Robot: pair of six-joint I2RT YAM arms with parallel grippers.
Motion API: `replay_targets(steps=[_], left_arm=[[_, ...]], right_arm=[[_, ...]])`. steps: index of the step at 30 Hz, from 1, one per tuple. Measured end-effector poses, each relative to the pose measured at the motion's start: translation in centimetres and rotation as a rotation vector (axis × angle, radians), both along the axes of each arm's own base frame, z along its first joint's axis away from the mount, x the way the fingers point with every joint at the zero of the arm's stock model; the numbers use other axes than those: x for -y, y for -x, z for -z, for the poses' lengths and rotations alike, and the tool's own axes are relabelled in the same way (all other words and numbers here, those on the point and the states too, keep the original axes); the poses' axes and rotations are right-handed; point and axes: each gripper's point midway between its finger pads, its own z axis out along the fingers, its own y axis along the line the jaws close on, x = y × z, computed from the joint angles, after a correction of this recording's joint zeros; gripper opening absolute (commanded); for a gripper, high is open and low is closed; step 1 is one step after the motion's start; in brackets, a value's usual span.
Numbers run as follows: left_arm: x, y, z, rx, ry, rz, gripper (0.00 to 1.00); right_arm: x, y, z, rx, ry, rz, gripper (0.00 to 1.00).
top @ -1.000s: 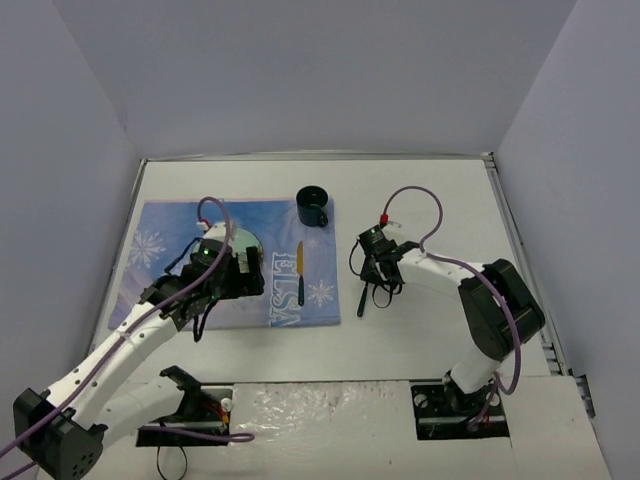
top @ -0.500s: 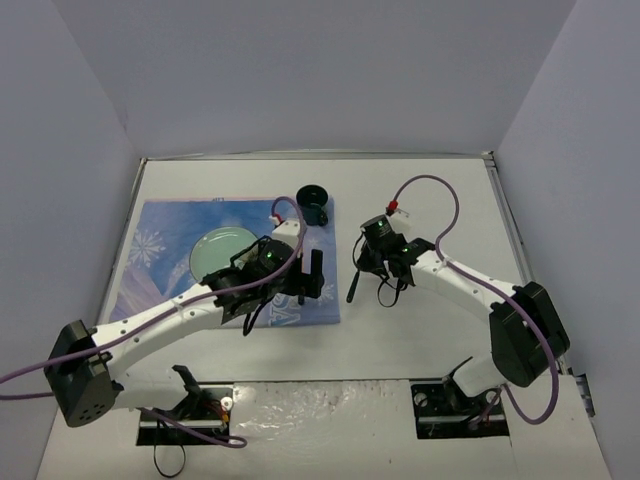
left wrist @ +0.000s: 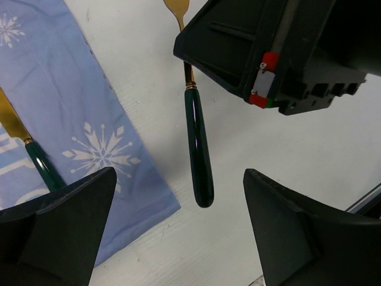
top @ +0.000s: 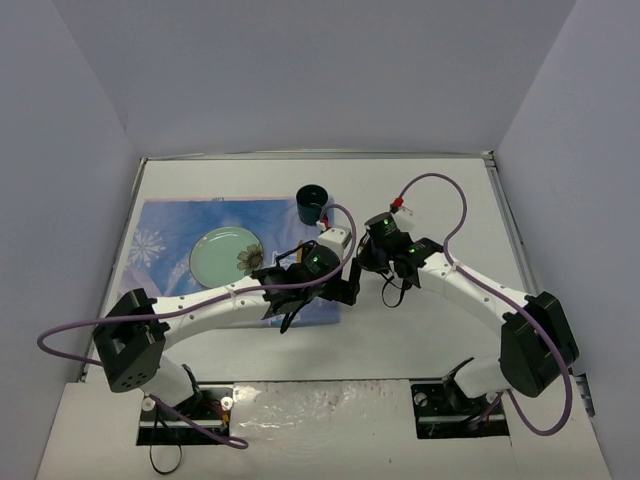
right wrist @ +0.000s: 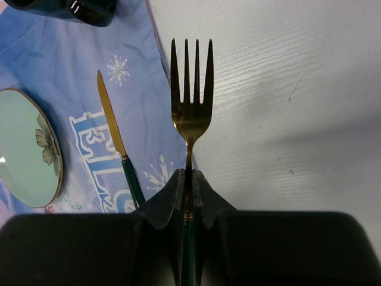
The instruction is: Set the dinner table for one person
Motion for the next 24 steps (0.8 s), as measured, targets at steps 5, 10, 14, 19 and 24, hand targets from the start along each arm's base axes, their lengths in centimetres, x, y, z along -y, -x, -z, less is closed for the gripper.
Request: replay_targets(steps=[5, 10, 14, 19, 24], left_arm=[[0.2, -0.1, 0.4, -0.001, -0.005, -0.002, 0.82], [-0.8, -0.1, 0.9, 0.013, -0.011, -0.03, 0.83], [-3.4, 0.9, 2.0, 0.008, -0.049, -0.061, 0.84], [-6.3, 1.4, 1.2, 0.037, -0.054, -0.122, 0.88], [-8.0, 1.3, -0.3, 0.074, -0.049, -0.172, 0.88]], right_arm=[[0.2, 0.1, -0.6, 0.013, -0.004, 0.003, 0.0], [0.9, 0.2, 0.4, 0.001, 0.033, 0.016, 0.0], [1.8, 0.7, 3.5, -0.058, 0.106, 0.029, 0.0], [2.5, 1.3, 6.9, -0.125, 0.207, 0.029, 0.0], [2.5, 1.9, 10.0, -0.182, 0.285, 0.012, 0.01]])
